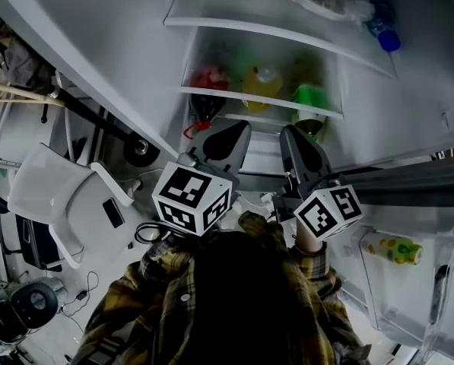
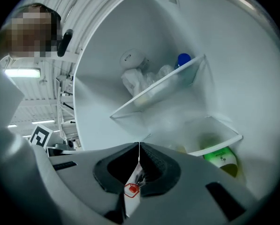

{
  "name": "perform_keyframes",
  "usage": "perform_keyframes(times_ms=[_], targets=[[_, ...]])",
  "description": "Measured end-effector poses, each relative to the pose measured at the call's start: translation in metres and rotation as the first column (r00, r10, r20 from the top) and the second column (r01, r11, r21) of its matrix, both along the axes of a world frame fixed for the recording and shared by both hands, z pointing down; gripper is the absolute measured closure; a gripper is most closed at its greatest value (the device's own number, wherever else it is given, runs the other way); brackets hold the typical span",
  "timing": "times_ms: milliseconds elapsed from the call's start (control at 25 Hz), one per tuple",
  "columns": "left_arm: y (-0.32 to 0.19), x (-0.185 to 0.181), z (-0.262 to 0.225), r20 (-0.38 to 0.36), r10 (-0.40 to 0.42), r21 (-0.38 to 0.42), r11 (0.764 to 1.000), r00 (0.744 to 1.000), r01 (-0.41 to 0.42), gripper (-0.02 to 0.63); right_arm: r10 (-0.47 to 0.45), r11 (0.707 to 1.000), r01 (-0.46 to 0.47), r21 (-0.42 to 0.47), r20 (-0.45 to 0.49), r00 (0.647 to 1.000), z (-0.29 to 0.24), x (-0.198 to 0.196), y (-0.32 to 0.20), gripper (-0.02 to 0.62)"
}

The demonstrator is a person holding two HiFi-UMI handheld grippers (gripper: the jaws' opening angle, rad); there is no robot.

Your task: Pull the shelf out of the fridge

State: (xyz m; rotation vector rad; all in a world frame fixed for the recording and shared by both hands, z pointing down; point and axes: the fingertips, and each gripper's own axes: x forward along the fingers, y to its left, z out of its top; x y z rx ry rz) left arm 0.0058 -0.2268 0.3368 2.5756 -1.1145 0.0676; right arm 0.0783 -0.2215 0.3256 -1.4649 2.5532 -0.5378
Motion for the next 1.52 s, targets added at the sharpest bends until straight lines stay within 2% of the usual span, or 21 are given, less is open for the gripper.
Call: perform_keyframes(times_ms=[200, 400, 560, 840, 960, 1280, 1440, 1520], targets=[[-0.003, 0.003, 0.001, -0.036, -0.022, -0.014, 1.000, 0.999, 0.021, 0.601, -0.042, 0.998, 0.043, -0.034, 0.040, 0.998, 0.008, -0.001, -0.005, 0.577], [-0.011, 0.003, 0.004, -0.052, -0.040, -0.032, 0.999, 0.998, 0.038, 0.598, -0.044, 0.998, 0.047, -0.051, 0.068, 0.997, 0.013, 0.003, -0.013, 0.574], [-0.015, 0.003, 0.008, -0.080, -0.034, -0.064, 0.998, 0.996, 0.029, 0.533, -0.049, 0.997, 0.056, -0.061, 0.104, 0.993, 0.014, 0.003, -0.017, 0.560], [-0.023, 0.005, 0.017, -0.089, -0.025, -0.104, 0.994, 0.996, 0.015, 0.472, -0.068, 0.989, 0.091, -0.116, 0.185, 0.980, 0.023, 0.003, -0.023, 0.480], [-0.025, 0.005, 0.023, -0.110, -0.023, -0.140, 0.990, 0.994, 0.008, 0.456, -0.061, 0.986, 0.094, -0.140, 0.223, 0.973, 0.028, 0.004, -0.026, 0.469], [-0.034, 0.003, 0.042, -0.197, -0.051, -0.263, 0.965, 0.979, -0.003, 0.431, -0.032, 0.976, 0.098, -0.194, 0.317, 0.948, 0.045, 0.012, -0.039, 0.465], [-0.040, 0.006, 0.051, -0.287, -0.074, -0.340, 0.940, 0.955, -0.029, 0.431, -0.015, 0.965, 0.115, -0.236, 0.388, 0.922, 0.060, 0.016, -0.048, 0.465], [-0.044, 0.009, 0.056, -0.309, -0.080, -0.368, 0.929, 0.948, -0.041, 0.431, -0.007, 0.959, 0.127, -0.254, 0.424, 0.905, 0.067, 0.017, -0.053, 0.465]])
